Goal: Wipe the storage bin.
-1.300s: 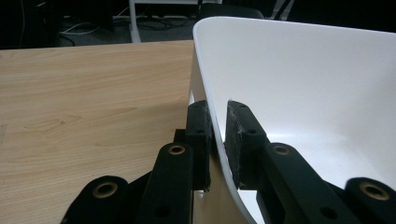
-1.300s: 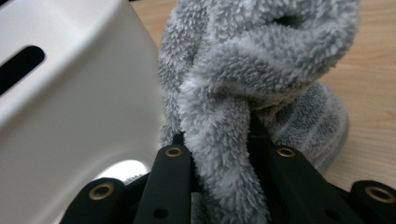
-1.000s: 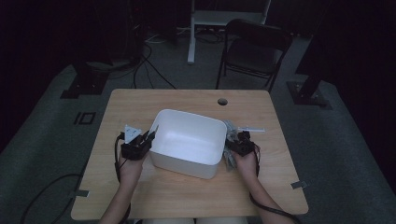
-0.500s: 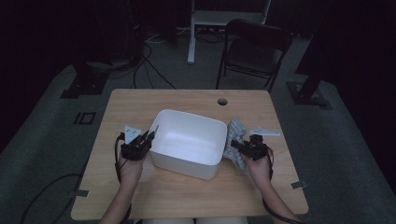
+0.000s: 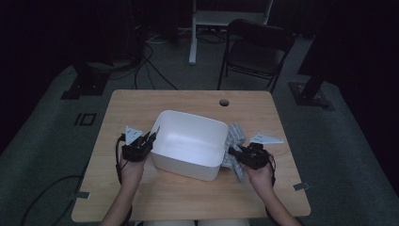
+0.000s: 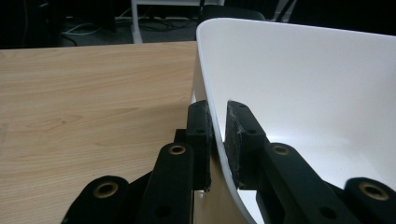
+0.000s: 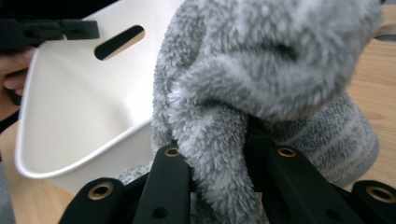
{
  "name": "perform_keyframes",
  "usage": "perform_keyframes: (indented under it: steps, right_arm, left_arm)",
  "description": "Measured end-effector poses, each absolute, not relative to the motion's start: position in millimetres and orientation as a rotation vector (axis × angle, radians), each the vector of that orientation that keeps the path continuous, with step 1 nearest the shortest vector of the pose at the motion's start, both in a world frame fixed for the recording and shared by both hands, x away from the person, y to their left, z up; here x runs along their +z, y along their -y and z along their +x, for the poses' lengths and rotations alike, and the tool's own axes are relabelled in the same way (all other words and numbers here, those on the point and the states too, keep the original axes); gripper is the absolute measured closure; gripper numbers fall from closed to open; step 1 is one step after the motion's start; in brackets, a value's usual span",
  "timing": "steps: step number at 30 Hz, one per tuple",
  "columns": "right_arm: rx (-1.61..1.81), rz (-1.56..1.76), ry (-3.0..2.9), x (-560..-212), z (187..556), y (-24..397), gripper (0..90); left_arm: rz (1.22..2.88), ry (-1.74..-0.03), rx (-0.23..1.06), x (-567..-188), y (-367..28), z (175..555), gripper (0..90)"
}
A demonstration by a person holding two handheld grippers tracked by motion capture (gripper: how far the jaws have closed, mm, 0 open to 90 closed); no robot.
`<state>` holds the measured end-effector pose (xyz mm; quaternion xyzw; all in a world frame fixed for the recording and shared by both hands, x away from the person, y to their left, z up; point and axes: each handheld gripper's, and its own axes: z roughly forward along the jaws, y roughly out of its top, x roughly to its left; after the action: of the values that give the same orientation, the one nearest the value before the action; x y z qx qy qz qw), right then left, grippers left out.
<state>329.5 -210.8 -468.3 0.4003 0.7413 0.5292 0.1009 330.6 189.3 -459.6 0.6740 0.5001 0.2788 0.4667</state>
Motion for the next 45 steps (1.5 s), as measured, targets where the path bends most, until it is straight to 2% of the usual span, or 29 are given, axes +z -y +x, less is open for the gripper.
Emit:
perform_keyframes:
  steps: [8, 28, 37, 42, 45]
  right_arm:
    - [1.488, 1.241, -2.25, -492, 334, 203, 77.4]
    - [1.422, 1.271, -2.24, -502, 338, 202, 77.7]
    - [1.298, 1.375, -2.318, -534, 355, 196, 77.8]
    - [1.302, 1.381, -2.321, -532, 355, 197, 77.3]
    - [1.337, 1.335, -2.313, -517, 345, 206, 77.2]
  left_arm:
    - [1.655, -1.224, 0.68, -460, -189, 331, 79.9]
    - [1.668, -1.228, 0.691, -459, -189, 331, 79.7]
    - [1.667, -1.232, 0.696, -459, -189, 331, 79.6]
    - [1.651, -1.245, 0.703, -459, -188, 331, 79.6]
    - [1.648, -1.245, 0.705, -460, -189, 331, 79.6]
